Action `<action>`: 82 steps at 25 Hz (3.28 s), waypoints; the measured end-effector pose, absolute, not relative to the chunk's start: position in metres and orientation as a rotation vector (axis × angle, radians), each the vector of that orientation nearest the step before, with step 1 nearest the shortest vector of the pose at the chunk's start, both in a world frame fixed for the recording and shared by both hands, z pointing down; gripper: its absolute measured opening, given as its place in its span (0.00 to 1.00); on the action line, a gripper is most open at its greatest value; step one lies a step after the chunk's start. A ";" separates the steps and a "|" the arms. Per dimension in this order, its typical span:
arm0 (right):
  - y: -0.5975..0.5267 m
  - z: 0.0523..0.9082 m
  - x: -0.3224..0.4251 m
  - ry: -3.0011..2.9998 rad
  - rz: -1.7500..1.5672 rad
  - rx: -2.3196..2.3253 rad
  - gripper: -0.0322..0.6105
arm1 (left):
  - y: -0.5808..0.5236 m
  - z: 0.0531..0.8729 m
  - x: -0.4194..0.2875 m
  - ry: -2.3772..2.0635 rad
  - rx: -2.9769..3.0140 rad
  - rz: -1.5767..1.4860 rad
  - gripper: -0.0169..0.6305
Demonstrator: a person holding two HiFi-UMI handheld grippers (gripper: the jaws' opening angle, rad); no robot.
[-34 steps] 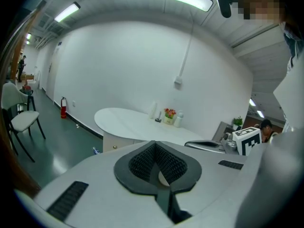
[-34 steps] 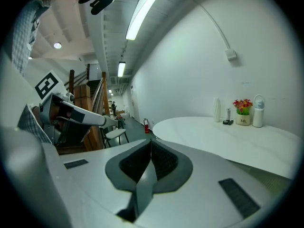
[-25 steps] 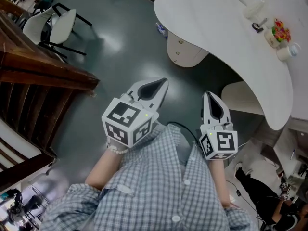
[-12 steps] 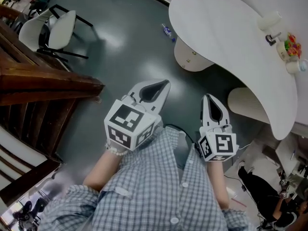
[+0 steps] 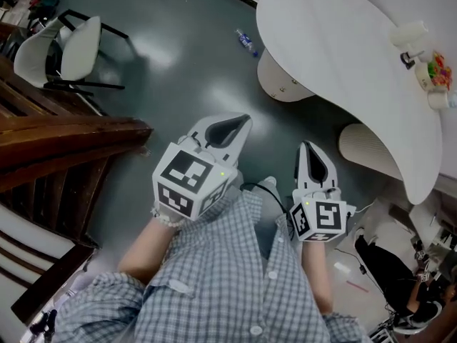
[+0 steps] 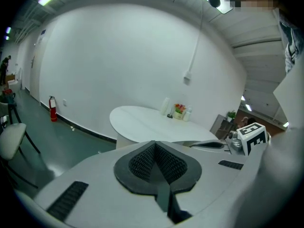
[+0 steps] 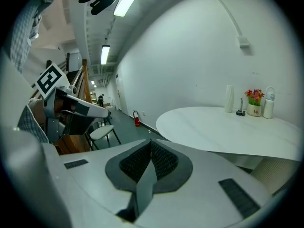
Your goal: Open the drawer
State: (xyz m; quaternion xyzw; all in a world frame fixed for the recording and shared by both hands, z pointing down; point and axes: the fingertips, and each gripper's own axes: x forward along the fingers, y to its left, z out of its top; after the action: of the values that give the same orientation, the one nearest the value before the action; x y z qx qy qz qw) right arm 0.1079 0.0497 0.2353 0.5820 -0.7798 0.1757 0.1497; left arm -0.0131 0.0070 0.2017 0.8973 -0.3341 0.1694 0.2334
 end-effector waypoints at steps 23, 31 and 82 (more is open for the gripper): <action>0.005 0.356 0.138 -2.168 0.483 1.530 0.06 | -0.033 0.307 -0.011 -1.013 2.367 0.516 0.02; -0.020 0.411 0.134 -2.141 0.473 1.568 0.06 | -0.038 0.348 -0.006 -1.018 2.406 0.498 0.02; -0.164 0.545 0.186 -1.954 0.491 1.749 0.17 | -0.034 0.446 -0.014 -1.127 2.179 0.442 0.02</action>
State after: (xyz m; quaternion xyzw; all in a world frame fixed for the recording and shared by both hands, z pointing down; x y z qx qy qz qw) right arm 0.1865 -0.1639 0.5450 0.6374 -0.7118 0.1790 0.2345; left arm -0.0138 -0.0339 0.4457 0.8286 -0.4284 0.1682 0.3187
